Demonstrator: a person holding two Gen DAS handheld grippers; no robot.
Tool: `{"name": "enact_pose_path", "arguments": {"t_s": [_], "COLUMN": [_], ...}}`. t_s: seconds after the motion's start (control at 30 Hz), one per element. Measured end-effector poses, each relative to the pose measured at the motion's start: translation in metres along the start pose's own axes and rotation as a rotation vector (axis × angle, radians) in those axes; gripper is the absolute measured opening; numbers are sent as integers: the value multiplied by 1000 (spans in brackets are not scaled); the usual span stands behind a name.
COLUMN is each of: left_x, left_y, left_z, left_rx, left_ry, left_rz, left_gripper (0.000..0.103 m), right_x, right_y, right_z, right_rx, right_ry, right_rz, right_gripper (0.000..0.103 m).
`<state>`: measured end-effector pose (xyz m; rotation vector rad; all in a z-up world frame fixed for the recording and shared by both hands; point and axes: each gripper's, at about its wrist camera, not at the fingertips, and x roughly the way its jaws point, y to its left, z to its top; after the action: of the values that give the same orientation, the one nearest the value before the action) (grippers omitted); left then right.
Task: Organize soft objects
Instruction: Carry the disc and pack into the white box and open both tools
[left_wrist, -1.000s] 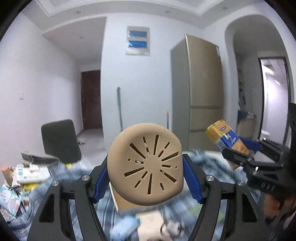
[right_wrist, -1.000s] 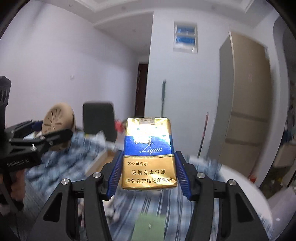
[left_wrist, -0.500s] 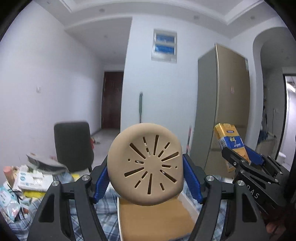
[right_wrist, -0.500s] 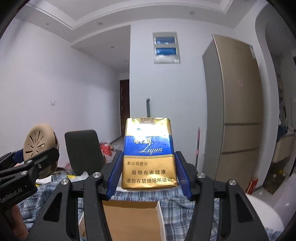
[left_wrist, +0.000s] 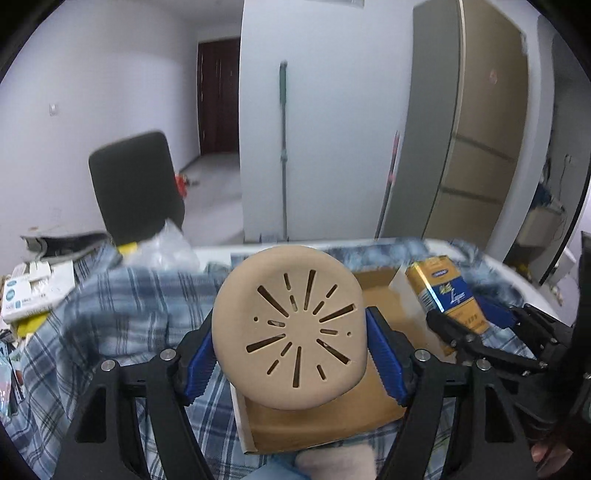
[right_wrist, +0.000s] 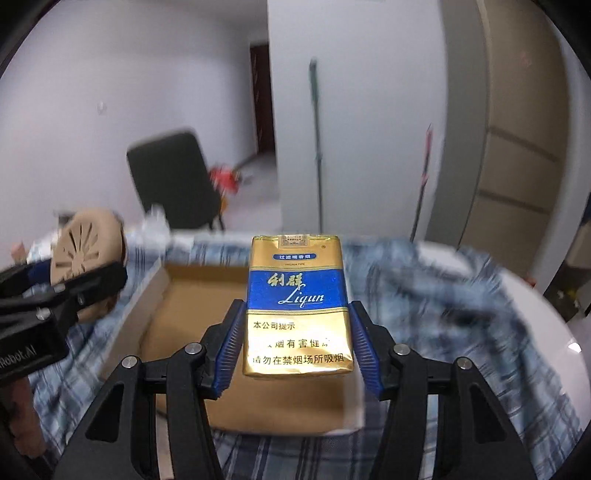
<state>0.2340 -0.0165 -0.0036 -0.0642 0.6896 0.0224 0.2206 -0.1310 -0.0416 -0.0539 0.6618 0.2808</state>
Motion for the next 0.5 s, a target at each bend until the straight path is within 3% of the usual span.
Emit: {"name": "enact_pose_path", "arguments": {"t_s": [0.1, 0.23, 0.5], "left_x": [10, 24, 28], "left_y": [1, -5, -5], "left_z": [-21, -28, -28], "left_rx": [3, 13, 23], "left_ry": [60, 120, 128], "left_rz": [-9, -2, 12], "left_gripper": [77, 77, 78], "right_x": [20, 27, 31], "right_y": [-2, -5, 5], "right_z": [-10, -15, -16], "right_rx": [-16, -14, -45], "right_ry": [63, 107, 120], "right_rz": [-39, -14, 13], "right_gripper": [54, 54, 54]}}
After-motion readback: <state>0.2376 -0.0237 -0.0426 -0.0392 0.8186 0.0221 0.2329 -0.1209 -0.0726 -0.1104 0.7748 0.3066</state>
